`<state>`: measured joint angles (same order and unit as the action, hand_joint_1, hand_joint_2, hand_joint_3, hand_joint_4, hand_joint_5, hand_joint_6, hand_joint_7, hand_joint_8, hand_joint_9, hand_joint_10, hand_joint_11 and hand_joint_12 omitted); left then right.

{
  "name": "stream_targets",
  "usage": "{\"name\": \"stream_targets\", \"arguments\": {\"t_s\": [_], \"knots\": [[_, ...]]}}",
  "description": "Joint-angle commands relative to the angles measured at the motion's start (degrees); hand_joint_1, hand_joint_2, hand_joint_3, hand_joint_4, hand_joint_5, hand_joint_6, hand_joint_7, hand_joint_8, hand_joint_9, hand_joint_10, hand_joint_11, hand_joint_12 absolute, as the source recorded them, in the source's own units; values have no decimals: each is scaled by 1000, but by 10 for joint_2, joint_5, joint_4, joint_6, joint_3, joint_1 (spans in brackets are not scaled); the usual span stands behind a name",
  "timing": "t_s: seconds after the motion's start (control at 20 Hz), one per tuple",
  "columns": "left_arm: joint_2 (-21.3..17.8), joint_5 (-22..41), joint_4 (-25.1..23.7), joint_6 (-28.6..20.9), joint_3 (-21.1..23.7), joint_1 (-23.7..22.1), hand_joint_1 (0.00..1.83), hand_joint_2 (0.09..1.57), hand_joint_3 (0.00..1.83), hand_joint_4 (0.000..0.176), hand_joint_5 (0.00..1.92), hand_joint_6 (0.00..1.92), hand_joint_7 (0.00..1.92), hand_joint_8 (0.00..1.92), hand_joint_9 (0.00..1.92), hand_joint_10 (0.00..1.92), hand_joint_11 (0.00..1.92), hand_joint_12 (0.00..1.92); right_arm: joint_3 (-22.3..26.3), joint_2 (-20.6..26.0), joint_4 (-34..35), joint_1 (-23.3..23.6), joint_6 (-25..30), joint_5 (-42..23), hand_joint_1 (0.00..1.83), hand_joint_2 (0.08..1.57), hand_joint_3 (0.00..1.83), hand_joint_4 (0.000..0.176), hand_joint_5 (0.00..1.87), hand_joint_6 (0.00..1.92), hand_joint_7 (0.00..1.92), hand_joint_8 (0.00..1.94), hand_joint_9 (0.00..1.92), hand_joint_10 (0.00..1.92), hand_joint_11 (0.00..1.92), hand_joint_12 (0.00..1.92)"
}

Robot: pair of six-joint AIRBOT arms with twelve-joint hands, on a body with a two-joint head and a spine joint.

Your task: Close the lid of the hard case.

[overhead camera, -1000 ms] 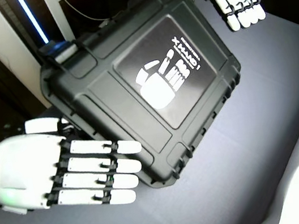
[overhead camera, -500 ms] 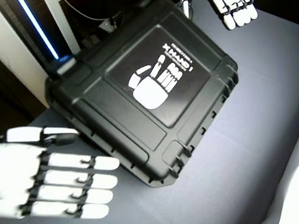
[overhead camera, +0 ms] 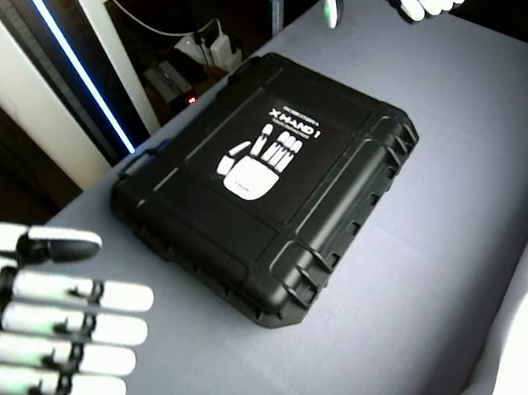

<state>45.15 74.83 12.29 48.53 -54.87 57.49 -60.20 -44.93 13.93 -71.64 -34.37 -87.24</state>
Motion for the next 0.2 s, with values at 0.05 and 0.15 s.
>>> {"name": "stream_targets", "arguments": {"t_s": [0.05,0.15], "knots": [[6,128,6,-18,-4,0,79,1297,0,0,0,0,0,0,0,0,0,0,4,-4,16,12,3,-131,539,1327,0,0,50,6,38,5,53,9,101,41],[15,160,5,-27,-5,0,333,1413,8,0,23,6,0,0,0,0,0,0,7,-9,-2,36,0,-137,419,1301,0,0,56,2,141,11,129,11,135,60]]}}
